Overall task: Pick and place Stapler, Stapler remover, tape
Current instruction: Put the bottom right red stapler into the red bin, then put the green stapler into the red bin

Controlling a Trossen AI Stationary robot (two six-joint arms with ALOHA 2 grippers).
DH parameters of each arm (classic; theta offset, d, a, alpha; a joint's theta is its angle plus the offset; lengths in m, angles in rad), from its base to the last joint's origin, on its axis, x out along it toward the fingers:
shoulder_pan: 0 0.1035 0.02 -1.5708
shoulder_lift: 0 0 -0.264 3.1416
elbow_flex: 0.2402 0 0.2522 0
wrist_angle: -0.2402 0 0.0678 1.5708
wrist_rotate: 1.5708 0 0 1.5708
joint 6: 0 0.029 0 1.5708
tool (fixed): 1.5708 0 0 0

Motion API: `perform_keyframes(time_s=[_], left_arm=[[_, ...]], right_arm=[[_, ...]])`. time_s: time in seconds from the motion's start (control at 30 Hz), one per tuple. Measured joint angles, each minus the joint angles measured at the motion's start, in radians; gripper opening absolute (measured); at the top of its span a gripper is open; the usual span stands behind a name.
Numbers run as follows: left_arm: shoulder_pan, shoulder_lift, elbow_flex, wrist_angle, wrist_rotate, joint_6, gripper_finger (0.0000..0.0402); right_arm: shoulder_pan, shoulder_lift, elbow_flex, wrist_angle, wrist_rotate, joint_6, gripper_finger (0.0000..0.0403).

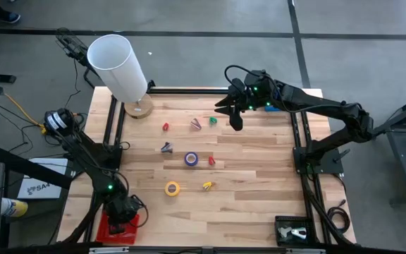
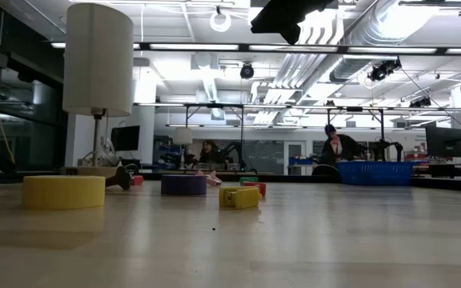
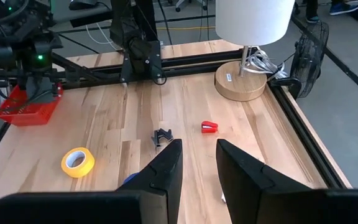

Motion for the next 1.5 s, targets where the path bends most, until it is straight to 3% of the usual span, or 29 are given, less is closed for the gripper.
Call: perform_keyframes(time_s=[0.47,0.7,0.93,1.07,1.27,1.5], left_arm=[[0.0,0.0,0.0,0.021,0.032,-0.006,0.0146],[0.0,-0.022,0.005,0.146,0.073,-0.124,0.0149],[0.0,-0.068,0.109,0.053,0.026,-0.195,0.0149],[0.001,-0.089,0.199,-0.075,-0.086,-0.204,0.0149],[0.001,-0.095,0.305,-0.23,-0.378,-0.23,0.015],[0.037,-0.095,0.328,-0.27,-0.712,-0.241,0.015]], right_arm=[[0.0,0.0,0.0,0.0,0.0,0.001,0.0089],[0.0,0.0,0.0,0.0,0.0,0.016,0.0089],[0.0,0.0,0.0,0.0,0.0,0.011,0.0089],[0.0,0.0,0.0,-0.002,0.008,0.014,0.0089],[0.0,0.0,0.0,-0.025,0.058,0.06,0.0089],[0.0,0.001,0.0,-0.109,0.228,0.068,0.0096]])
